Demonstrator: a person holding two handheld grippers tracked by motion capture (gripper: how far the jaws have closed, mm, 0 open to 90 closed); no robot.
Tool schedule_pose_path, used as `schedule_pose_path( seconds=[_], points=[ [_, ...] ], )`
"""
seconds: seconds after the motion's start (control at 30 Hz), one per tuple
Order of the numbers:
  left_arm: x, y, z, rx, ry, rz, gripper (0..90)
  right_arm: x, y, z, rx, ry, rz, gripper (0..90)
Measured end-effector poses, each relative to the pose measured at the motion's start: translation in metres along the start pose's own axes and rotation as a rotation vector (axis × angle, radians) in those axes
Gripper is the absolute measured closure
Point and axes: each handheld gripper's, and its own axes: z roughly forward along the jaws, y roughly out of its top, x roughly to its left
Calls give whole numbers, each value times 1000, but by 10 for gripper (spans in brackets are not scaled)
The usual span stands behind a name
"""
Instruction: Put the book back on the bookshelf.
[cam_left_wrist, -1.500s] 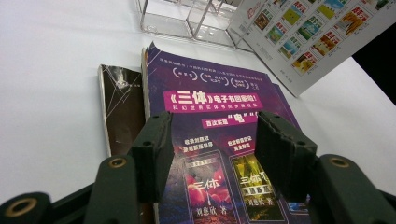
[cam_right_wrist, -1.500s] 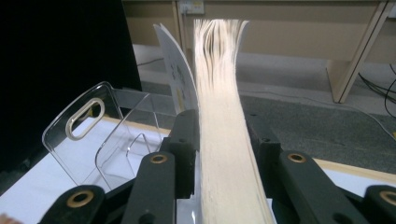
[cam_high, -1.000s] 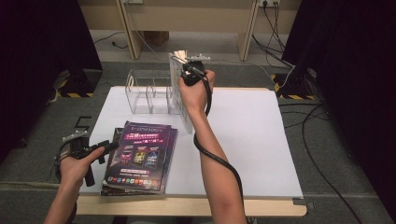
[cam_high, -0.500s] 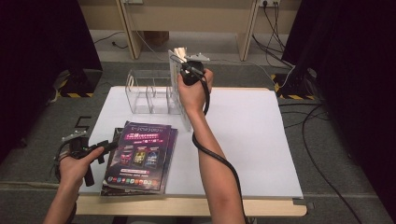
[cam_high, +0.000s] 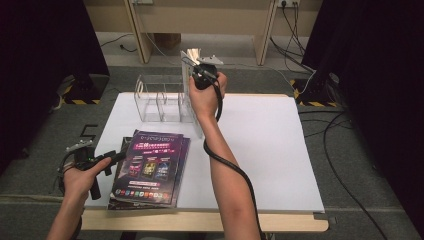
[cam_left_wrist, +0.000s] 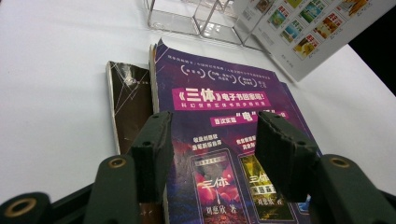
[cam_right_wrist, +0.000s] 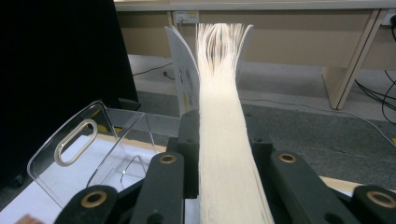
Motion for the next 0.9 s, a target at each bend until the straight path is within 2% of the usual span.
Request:
schedule_pose_path(
  seconds=[0.9],
  points=[
    [4,0,-1,-1,9,-5,456,2,5,28,-22,-37,16,743]
  ],
)
